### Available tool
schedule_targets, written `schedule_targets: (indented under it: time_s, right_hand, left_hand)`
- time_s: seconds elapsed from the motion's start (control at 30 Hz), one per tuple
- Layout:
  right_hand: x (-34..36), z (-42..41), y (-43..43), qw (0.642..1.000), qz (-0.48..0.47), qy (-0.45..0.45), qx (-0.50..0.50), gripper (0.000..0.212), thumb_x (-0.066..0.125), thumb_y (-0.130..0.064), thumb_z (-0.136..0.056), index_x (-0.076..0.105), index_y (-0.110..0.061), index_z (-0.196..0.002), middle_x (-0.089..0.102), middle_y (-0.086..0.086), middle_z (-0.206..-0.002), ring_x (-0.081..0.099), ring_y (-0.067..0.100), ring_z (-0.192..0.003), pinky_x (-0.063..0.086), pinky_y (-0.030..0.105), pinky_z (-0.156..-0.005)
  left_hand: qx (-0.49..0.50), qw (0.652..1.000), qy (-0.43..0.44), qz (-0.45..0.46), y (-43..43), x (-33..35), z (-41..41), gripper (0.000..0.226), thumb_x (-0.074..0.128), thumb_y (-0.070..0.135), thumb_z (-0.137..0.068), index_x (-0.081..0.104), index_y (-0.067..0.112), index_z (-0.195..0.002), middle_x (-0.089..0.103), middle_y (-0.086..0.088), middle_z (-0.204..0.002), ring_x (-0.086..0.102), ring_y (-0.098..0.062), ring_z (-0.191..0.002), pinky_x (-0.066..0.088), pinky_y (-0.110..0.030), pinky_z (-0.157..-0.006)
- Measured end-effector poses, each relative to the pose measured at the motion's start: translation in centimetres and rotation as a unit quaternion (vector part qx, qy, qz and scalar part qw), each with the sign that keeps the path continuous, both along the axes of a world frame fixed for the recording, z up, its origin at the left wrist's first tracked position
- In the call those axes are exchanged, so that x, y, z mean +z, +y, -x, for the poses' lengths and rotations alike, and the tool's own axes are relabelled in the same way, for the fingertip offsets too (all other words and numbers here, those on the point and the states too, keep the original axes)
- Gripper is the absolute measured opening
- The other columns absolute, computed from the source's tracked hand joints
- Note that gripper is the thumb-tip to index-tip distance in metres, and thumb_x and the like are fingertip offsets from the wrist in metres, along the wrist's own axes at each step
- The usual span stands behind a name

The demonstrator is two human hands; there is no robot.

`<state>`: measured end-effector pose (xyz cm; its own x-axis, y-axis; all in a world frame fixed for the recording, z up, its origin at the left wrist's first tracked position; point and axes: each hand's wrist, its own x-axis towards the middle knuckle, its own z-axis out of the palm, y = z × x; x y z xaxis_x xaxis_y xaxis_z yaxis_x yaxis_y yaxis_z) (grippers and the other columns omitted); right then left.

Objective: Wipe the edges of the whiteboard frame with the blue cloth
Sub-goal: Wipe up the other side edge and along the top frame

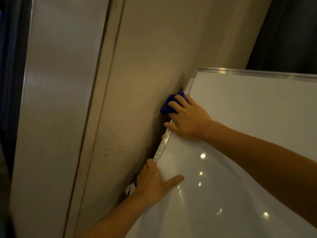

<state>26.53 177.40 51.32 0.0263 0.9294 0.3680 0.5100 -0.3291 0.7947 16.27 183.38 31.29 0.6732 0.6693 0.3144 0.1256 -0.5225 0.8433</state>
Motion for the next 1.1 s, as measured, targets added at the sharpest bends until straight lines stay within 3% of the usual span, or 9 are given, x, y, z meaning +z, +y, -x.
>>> schedule_targets:
  time_s: [0.1, 0.17, 0.3, 0.4, 0.5, 0.57, 0.7, 0.93, 1.1]
  right_hand:
    - [-5.3, 2.5, 0.6, 0.992, 0.062, 0.063, 0.089, 0.057, 0.026, -0.052, -0.099, 0.067, -0.018, -0.119, 0.056, 0.009, -0.13, 0.043, 0.033, -0.129, 0.019, 0.047, -0.116]
    - [-8.0, 3.3, -0.5, 0.984, 0.115, 0.066, 0.119, 0.055, 0.028, -0.05, -0.099, 0.068, -0.018, -0.118, 0.06, 0.007, -0.125, 0.046, 0.03, -0.127, 0.019, 0.047, -0.117]
    - [-2.1, 0.5, -1.5, 0.995, 0.063, 0.031, 0.068, 0.063, 0.016, -0.05, -0.101, 0.063, -0.018, -0.127, 0.05, 0.006, -0.142, 0.032, 0.028, -0.14, 0.014, 0.047, -0.121]
    - [-0.2, -0.1, -0.6, 1.0, 0.006, 0.022, 0.018, 0.064, 0.017, -0.053, -0.101, 0.061, -0.019, -0.13, 0.045, 0.006, -0.147, 0.025, 0.029, -0.144, 0.01, 0.048, -0.121]
    - [-2.3, 0.0, 0.0, 0.997, 0.051, 0.023, 0.05, 0.059, 0.024, -0.051, -0.101, 0.066, -0.017, -0.124, 0.046, 0.008, -0.148, 0.025, 0.032, -0.145, 0.009, 0.049, -0.122]
    - [-1.2, -0.8, 0.0, 0.997, 0.045, 0.021, 0.053, 0.051, 0.025, -0.046, -0.103, 0.062, -0.023, -0.129, 0.033, 0.006, -0.158, 0.014, 0.032, -0.149, 0.007, 0.05, -0.122]
    - [3.0, -2.5, 1.4, 0.999, -0.028, 0.015, -0.011, 0.054, 0.018, -0.052, -0.102, 0.049, -0.03, -0.141, 0.008, 0.003, -0.165, -0.008, 0.033, -0.151, -0.002, 0.055, -0.12]
    - [8.0, -5.3, 1.3, 0.99, -0.115, 0.02, -0.078, 0.065, 0.014, -0.061, -0.098, 0.045, -0.026, -0.144, 0.007, 0.006, -0.165, -0.007, 0.033, -0.15, -0.003, 0.054, -0.12]
    - [9.6, -6.6, 0.1, 0.973, -0.202, 0.093, -0.06, 0.068, 0.013, -0.061, -0.098, 0.043, -0.022, -0.146, 0.007, 0.006, -0.165, -0.008, 0.031, -0.15, -0.003, 0.05, -0.121]
  left_hand:
    - [0.021, 0.998, -0.041, -0.042, 0.1, -0.1, 0.0, 0.098, 0.062, 0.086, -0.048, 0.039, 0.023, -0.119, 0.049, 0.005, -0.118, 0.052, -0.018, -0.11, 0.046, -0.036, -0.09]
    - [0.001, 0.997, -0.062, -0.054, 0.3, -0.2, 0.0, 0.103, 0.06, 0.086, -0.049, 0.036, 0.028, -0.131, 0.047, 0.007, -0.125, 0.05, -0.015, -0.114, 0.045, -0.034, -0.093]
    - [0.0, 1.0, 0.021, 0.003, 0.1, 0.0, 0.2, 0.103, 0.049, 0.098, -0.032, 0.031, 0.027, -0.106, 0.046, 0.005, -0.112, 0.051, -0.019, -0.107, 0.044, -0.036, -0.086]
    - [-0.009, 0.998, 0.055, 0.012, 0.1, 0.2, 0.1, 0.106, 0.048, 0.098, -0.029, 0.028, 0.027, -0.106, 0.046, 0.001, -0.119, 0.047, -0.018, -0.105, 0.043, -0.037, -0.09]
    - [-0.005, 0.998, 0.061, 0.001, 0.6, 2.2, -0.1, 0.127, 0.054, 0.095, -0.036, 0.023, 0.019, -0.133, 0.035, -0.005, -0.138, 0.04, -0.025, -0.124, 0.037, -0.039, -0.099]
    - [0.013, 0.999, 0.014, -0.034, 1.2, 5.2, -0.6, 0.137, 0.055, 0.092, -0.043, 0.012, 0.014, -0.146, 0.026, -0.009, -0.148, 0.03, -0.027, -0.135, 0.033, -0.04, -0.106]
    - [0.018, 0.99, -0.063, -0.129, 2.1, 11.7, -2.3, 0.124, 0.058, 0.08, -0.063, 0.002, 0.012, -0.151, 0.016, -0.012, -0.155, 0.022, -0.027, -0.142, 0.029, -0.042, -0.111]
    - [0.048, 0.979, -0.054, -0.189, 3.7, 17.0, -5.5, 0.092, 0.048, 0.076, -0.075, 0.033, 0.009, -0.137, 0.04, -0.015, -0.14, 0.041, -0.029, -0.125, 0.04, -0.044, -0.103]
    - [0.062, 0.963, -0.067, -0.252, 3.0, 20.5, -7.5, 0.095, 0.047, 0.074, -0.078, 0.024, 0.011, -0.145, 0.039, -0.015, -0.139, 0.041, -0.027, -0.124, 0.042, -0.044, -0.101]
